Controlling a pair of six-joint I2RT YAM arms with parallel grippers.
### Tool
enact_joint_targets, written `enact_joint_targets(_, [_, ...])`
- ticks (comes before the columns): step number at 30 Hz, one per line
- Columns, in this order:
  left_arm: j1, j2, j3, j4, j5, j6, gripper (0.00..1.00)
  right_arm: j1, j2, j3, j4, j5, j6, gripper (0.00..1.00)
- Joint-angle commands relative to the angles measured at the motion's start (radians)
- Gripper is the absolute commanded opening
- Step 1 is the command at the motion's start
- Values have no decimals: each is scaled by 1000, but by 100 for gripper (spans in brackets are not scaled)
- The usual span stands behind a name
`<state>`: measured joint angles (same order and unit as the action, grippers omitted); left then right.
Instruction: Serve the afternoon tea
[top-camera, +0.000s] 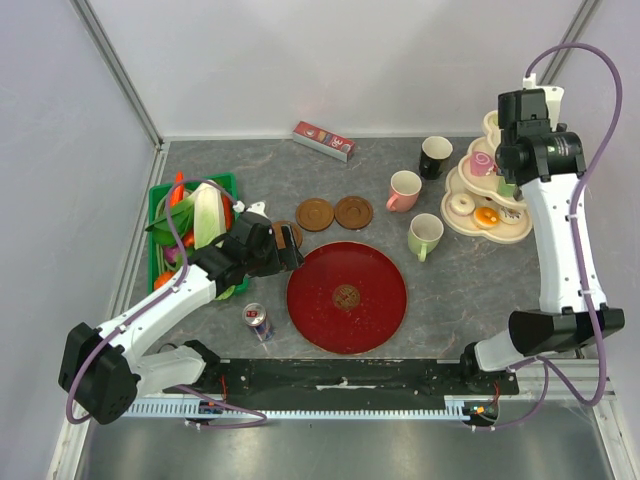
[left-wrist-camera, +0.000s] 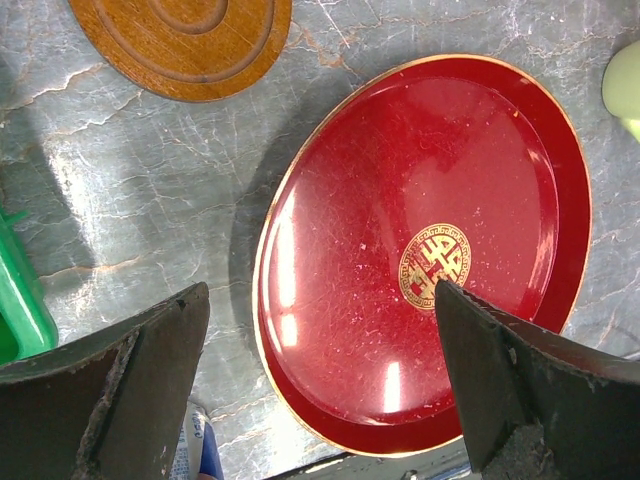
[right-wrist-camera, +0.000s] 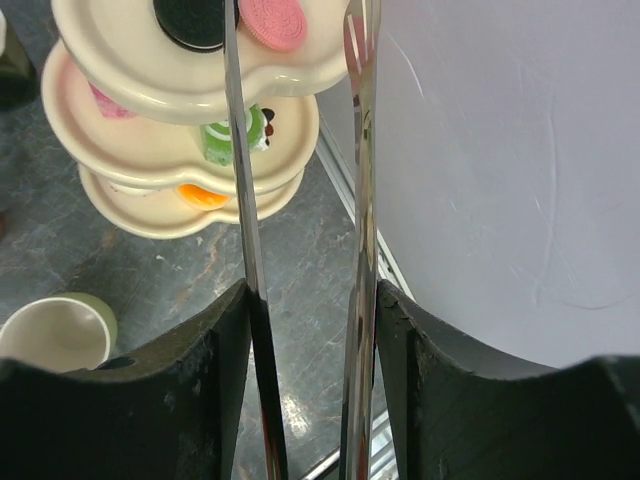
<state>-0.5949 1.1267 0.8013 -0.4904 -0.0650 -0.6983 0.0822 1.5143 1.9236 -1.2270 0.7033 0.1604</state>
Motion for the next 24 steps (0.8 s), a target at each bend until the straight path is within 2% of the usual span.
enact_joint_targets(1, [4, -21, 12, 35, 24, 29, 99, 2, -112, 58, 35, -62, 2, 57])
enact_joint_targets(8, [9, -25, 12, 18, 25, 17, 99, 59, -216, 17, 63, -263, -32, 55])
enact_joint_targets(13, [12, -50, 21, 1, 24, 14, 99, 152, -246, -49, 99, -350, -18, 55])
enact_joint_targets(19, [15, -74, 29, -23, 22, 17, 99, 329, -296, -242, 138, -318, 88, 54])
enact_joint_targets(24, [18, -88, 29, -43, 16, 19, 99, 343, -405, -432, 130, -242, 207, 53])
